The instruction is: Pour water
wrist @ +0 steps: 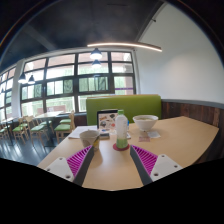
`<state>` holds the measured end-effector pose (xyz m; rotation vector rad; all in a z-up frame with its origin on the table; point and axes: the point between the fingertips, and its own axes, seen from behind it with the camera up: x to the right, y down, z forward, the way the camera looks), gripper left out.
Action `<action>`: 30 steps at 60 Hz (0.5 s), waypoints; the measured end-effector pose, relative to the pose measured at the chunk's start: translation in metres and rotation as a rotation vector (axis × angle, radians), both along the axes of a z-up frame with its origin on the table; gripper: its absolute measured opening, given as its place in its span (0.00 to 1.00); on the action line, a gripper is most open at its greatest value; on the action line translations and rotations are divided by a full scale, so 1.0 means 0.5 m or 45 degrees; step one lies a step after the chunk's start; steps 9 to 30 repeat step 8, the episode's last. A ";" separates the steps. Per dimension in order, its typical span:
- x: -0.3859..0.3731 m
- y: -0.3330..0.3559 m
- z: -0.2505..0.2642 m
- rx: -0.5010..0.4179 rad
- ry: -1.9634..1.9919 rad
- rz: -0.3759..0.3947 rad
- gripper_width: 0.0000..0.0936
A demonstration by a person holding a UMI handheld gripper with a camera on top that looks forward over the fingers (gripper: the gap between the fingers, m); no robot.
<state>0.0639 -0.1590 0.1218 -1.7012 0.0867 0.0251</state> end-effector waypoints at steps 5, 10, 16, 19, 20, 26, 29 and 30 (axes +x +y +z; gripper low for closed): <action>-0.038 -0.036 -0.015 -0.011 -0.003 0.048 0.88; -0.045 -0.066 -0.017 -0.011 0.012 0.060 0.88; -0.045 -0.066 -0.017 -0.011 0.012 0.060 0.88; -0.045 -0.066 -0.017 -0.011 0.012 0.060 0.88; -0.045 -0.066 -0.017 -0.011 0.012 0.060 0.88; -0.045 -0.066 -0.017 -0.011 0.012 0.060 0.88; -0.045 -0.066 -0.017 -0.011 0.012 0.060 0.88; -0.045 -0.066 -0.017 -0.011 0.012 0.060 0.88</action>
